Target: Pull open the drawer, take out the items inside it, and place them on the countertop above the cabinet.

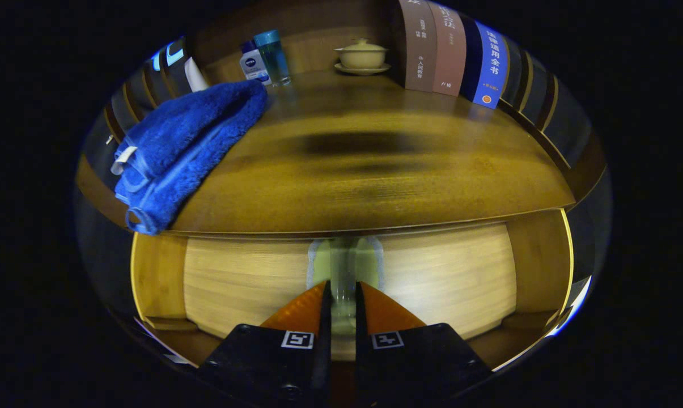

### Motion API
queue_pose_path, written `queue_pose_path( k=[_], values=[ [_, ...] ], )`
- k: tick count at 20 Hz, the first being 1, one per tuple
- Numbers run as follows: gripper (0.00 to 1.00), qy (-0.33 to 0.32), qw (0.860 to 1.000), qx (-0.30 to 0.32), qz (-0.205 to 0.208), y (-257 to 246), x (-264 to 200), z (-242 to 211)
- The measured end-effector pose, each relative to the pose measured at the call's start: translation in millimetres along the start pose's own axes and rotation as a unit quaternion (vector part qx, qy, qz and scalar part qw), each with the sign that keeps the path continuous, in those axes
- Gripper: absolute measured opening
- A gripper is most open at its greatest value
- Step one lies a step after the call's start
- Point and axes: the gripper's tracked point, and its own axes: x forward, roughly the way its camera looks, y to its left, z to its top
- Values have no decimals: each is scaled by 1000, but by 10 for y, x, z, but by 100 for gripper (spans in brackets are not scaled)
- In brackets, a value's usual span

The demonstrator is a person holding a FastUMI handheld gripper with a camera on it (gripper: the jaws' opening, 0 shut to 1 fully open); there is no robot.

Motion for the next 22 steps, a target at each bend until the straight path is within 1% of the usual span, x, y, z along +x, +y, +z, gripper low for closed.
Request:
queue_pose_path(
  k=[2,6,10,13,16,19,22],
  values=[
    [22,3,1000,9,15,56,-232,6],
    [22,4,1000,-2,30,116,-678,39],
    [22,-13,999,14,39,172,-993,321],
    [22,-22,999,13,32,190,-1034,641],
    [22,-25,999,-1,30,258,-1034,821],
    [22,-24,999,-16,44,328,-1050,712],
    [22,-31,998,4,61,336,-1097,659]
  ],
)
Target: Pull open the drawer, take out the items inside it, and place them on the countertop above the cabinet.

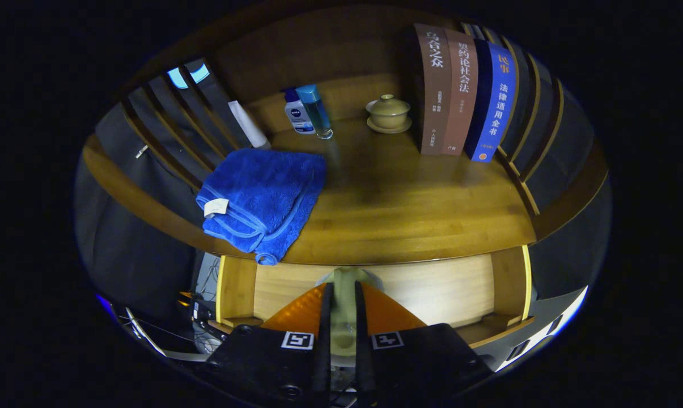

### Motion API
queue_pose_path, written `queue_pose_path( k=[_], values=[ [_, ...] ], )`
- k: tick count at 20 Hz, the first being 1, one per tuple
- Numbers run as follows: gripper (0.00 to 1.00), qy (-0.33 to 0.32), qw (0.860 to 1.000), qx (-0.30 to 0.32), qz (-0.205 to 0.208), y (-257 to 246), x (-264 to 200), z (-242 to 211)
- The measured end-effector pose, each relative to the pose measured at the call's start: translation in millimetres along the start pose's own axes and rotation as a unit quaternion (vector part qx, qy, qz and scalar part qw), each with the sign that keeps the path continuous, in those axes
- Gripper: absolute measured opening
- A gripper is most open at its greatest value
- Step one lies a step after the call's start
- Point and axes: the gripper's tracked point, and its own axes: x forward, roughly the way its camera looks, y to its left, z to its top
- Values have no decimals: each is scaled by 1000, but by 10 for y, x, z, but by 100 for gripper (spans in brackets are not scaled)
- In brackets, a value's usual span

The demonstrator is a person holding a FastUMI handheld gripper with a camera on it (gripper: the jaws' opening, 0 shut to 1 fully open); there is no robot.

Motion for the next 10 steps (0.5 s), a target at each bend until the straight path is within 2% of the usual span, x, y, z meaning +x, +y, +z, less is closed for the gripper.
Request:
queue_pose_path(
  k=[5,10],
  values=[
    [22,-74,997,6,-14,-47,-59,457],
    [22,-131,990,5,-45,-215,402,936]
  ],
)
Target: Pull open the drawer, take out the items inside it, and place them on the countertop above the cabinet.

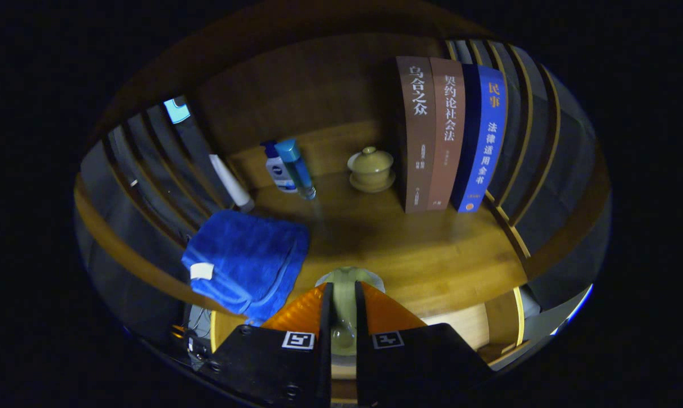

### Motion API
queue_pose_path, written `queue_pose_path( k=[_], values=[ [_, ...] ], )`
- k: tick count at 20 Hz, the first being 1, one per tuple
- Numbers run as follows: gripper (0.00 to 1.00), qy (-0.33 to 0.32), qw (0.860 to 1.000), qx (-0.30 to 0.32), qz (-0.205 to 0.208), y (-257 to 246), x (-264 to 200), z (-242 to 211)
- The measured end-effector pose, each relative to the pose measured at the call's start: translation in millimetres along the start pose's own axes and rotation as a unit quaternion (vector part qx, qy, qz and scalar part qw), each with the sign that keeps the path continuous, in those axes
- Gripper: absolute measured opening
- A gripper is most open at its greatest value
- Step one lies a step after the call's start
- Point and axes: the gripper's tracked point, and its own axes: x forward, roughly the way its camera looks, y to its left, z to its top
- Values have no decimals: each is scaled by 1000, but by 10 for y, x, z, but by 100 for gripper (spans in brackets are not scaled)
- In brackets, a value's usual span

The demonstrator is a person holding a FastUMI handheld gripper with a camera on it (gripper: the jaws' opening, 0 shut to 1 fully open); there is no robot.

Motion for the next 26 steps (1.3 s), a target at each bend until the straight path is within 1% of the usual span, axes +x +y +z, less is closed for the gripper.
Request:
queue_pose_path(
  k=[3,6,8,10,15,17,20,23,26],
  values=[
    [22,-32,999,-8,-15,-34,255,56],
    [22,-66,997,-23,-24,-48,384,92],
    [22,-68,996,-40,-32,-79,437,57],
    [45,-57,997,-46,-30,-58,449,-42],
    [100,-61,998,-30,-14,30,371,-121],
    [100,-73,997,-17,-5,60,275,-107],
    [100,-107,994,2,14,104,-24,-73],
    [100,-145,989,14,34,136,-489,-68],
    [100,-193,980,6,43,124,-978,-161]
  ],
)
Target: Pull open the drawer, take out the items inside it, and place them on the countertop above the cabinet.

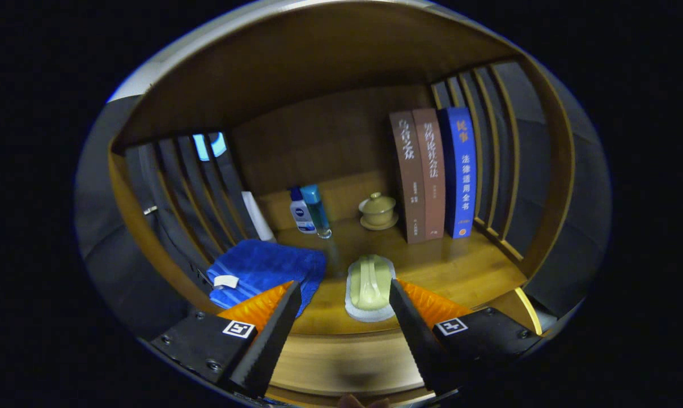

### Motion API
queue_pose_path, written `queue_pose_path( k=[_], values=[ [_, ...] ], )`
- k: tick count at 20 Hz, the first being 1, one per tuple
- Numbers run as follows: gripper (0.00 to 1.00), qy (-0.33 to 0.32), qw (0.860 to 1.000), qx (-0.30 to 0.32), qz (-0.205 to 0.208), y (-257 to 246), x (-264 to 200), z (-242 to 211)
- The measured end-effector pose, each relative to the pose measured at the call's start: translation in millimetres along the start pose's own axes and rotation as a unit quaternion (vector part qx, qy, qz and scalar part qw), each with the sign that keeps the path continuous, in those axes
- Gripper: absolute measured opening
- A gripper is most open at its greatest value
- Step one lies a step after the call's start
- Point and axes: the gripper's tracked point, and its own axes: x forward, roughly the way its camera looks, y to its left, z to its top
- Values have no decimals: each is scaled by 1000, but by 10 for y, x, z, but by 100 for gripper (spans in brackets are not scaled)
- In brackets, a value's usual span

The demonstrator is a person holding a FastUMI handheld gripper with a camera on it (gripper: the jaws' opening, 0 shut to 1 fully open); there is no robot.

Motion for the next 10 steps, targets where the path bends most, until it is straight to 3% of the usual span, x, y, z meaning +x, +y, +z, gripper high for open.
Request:
queue_pose_path(
  k=[6,10],
  values=[
    [99,-94,995,-21,3,36,-910,-205],
    [99,-144,987,-63,-9,42,-1318,-599]
  ],
)
